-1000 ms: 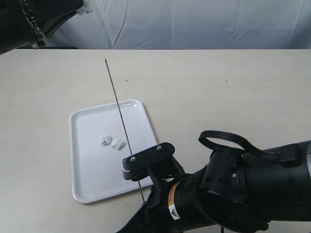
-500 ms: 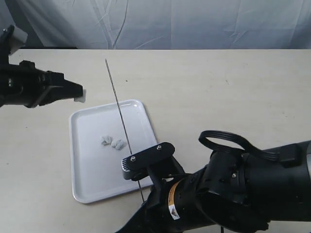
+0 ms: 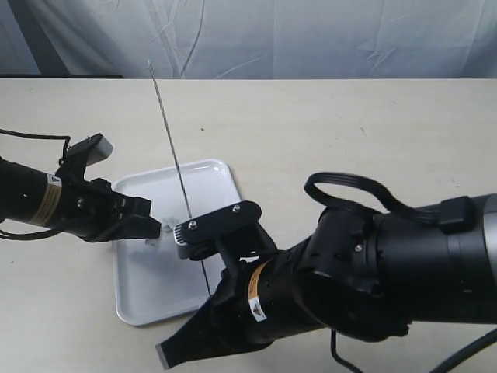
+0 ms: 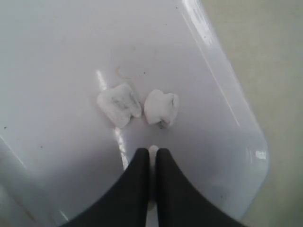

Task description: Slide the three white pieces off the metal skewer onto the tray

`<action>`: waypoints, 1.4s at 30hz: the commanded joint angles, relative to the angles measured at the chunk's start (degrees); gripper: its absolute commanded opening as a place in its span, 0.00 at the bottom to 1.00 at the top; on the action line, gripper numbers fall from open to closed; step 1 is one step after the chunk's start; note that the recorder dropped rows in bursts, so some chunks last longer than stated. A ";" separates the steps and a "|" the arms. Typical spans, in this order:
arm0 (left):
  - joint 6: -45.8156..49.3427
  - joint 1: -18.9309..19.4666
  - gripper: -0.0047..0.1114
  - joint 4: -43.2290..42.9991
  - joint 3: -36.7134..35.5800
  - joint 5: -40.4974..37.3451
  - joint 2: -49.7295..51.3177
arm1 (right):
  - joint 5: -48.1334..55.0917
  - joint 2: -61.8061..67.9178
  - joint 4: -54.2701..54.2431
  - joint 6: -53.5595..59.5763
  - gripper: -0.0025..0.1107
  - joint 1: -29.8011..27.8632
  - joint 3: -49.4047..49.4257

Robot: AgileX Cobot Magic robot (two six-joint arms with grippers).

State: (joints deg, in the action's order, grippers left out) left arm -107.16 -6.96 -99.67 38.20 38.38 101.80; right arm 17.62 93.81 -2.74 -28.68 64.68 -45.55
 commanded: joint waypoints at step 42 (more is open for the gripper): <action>3.67 11.59 0.53 4.59 -0.03 0.90 -42.55 | 35.50 20.59 -5.33 19.01 0.02 -12.69 -31.52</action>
State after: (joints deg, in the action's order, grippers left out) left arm -102.76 4.42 -94.12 38.17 38.17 62.70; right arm 51.19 113.27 -6.30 -11.01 52.27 -76.14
